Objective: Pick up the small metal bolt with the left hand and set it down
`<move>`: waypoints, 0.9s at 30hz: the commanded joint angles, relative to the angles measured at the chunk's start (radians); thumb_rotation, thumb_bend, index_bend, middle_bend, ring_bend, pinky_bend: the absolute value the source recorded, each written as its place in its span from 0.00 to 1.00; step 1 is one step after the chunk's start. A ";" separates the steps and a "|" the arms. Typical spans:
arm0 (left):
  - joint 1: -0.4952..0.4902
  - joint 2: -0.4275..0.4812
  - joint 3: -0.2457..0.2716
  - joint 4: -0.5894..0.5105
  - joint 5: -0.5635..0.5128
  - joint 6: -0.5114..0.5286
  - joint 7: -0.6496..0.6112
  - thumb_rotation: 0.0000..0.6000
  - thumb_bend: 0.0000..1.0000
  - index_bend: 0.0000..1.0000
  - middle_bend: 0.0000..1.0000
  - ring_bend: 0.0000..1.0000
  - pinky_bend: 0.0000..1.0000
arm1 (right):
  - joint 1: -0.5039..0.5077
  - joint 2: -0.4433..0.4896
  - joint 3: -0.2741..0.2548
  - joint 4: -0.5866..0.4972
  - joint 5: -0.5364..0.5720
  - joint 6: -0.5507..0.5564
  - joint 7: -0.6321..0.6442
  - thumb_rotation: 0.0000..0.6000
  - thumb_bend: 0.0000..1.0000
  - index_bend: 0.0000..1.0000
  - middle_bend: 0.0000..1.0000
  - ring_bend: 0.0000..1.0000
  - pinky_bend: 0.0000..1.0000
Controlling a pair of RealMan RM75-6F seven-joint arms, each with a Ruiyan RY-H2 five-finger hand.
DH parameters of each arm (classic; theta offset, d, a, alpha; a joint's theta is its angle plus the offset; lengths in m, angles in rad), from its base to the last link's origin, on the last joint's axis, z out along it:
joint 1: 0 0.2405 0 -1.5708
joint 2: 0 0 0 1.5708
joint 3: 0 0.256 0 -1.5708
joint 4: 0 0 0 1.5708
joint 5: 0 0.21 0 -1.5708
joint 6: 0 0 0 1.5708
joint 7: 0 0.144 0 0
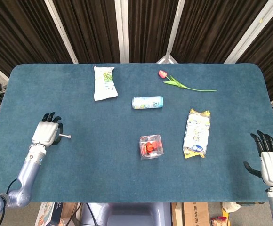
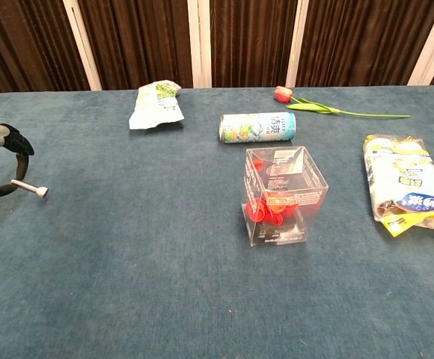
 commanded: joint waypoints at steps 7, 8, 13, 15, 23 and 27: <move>-0.072 -0.002 0.035 -0.059 -0.093 0.107 0.467 1.00 0.55 0.56 0.19 0.00 0.06 | 0.003 -0.002 -0.003 0.000 -0.003 -0.007 0.001 1.00 0.23 0.14 0.10 0.11 0.02; -0.077 -0.004 0.037 -0.069 -0.104 0.119 0.508 1.00 0.55 0.56 0.19 0.00 0.06 | 0.003 -0.003 -0.003 0.000 -0.003 -0.007 0.002 1.00 0.23 0.14 0.10 0.11 0.02; -0.097 -0.015 0.031 -0.116 -0.162 0.163 0.629 1.00 0.55 0.56 0.19 0.00 0.06 | 0.004 -0.002 -0.004 -0.001 -0.004 -0.008 0.004 1.00 0.23 0.14 0.10 0.11 0.02; -0.104 -0.018 0.027 -0.125 -0.193 0.171 0.663 1.00 0.55 0.56 0.19 0.00 0.06 | 0.003 -0.001 -0.003 0.000 -0.003 -0.008 0.008 1.00 0.23 0.14 0.10 0.11 0.02; -0.139 -0.051 0.039 -0.110 -0.279 0.210 0.820 1.00 0.55 0.56 0.18 0.00 0.06 | 0.006 -0.003 -0.003 0.003 -0.003 -0.013 0.012 1.00 0.23 0.14 0.10 0.11 0.02; -0.153 -0.071 0.043 -0.094 -0.295 0.223 0.859 1.00 0.55 0.56 0.18 0.00 0.06 | 0.006 -0.003 -0.004 0.003 -0.004 -0.014 0.012 1.00 0.23 0.14 0.10 0.11 0.02</move>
